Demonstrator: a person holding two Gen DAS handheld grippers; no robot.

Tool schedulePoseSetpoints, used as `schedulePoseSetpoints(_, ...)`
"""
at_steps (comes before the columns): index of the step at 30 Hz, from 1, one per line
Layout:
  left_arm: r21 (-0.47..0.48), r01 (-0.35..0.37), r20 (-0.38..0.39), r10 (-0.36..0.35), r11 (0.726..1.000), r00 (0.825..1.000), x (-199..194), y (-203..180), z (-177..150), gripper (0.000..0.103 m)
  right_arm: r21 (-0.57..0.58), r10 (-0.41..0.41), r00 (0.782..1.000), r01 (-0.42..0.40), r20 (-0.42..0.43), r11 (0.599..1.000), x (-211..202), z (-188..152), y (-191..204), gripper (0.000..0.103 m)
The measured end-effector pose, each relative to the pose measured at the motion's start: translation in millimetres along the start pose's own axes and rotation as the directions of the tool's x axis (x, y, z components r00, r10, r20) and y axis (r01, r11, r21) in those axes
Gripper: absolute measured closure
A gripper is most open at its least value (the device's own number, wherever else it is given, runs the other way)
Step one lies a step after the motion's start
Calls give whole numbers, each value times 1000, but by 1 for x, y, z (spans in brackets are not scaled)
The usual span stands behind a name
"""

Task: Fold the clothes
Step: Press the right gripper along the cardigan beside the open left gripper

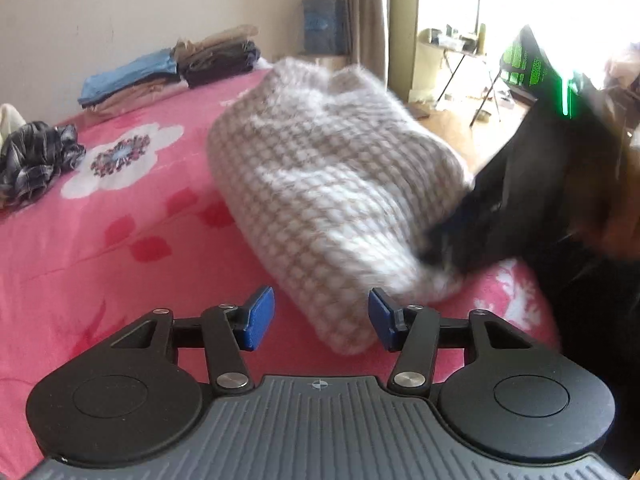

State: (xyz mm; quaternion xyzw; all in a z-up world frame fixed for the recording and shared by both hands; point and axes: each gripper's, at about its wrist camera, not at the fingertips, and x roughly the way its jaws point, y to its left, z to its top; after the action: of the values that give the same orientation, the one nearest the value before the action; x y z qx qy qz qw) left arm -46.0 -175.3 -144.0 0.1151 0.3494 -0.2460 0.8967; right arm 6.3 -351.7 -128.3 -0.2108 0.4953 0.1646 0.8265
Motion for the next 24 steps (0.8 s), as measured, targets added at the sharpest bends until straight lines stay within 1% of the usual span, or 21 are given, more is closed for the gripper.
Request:
schedulePoseSetpoints(1,1,0,0,0,1000,1000,0,-1,1,51,-33,-45,999,45,-12,998,14,-7,8,83)
schedulePoseSetpoints(3,-10,12,27,-12,1000,1000,-7,0,2,51,-25,-81,997,81,0,996,11,-3,14,82)
schedulePoseSetpoints(5,-20,26,51,-25,999,998,-13,2,3,50,7,-68,998,68,5,998,2,1,8,82)
schedulePoseSetpoints(8,-15,31,51,-31,999,998,-7,0,7,50,99,-22,1000,21,13,995,-14,2,-11,82)
schedulePoseSetpoints(10,-12,43,47,-42,999,998,1,-3,8,50,151,-6,999,0,44,989,-29,5,-26,82)
schedulePoseSetpoints(14,-5,49,-12,-49,999,999,23,-10,5,49,220,-22,995,0,95,975,-45,13,-52,82)
schedulePoseSetpoints(16,13,42,-31,-41,999,999,29,-13,3,47,238,-20,998,4,64,971,-31,8,-61,82)
schedulePoseSetpoints(19,33,46,-57,-44,998,997,36,-12,-1,43,174,-36,999,36,-4,984,15,-6,-52,82)
schedulePoseSetpoints(20,21,49,-64,-48,999,997,38,-10,-2,43,177,-38,999,38,0,984,17,-6,-52,82)
schedulePoseSetpoints(22,-36,65,-75,-67,997,995,41,-2,-3,41,184,-40,999,39,3,982,19,-5,-53,82)
schedulePoseSetpoints(24,-93,87,-77,-94,992,993,39,6,-1,41,191,-25,1000,27,-14,981,16,-1,-57,83)
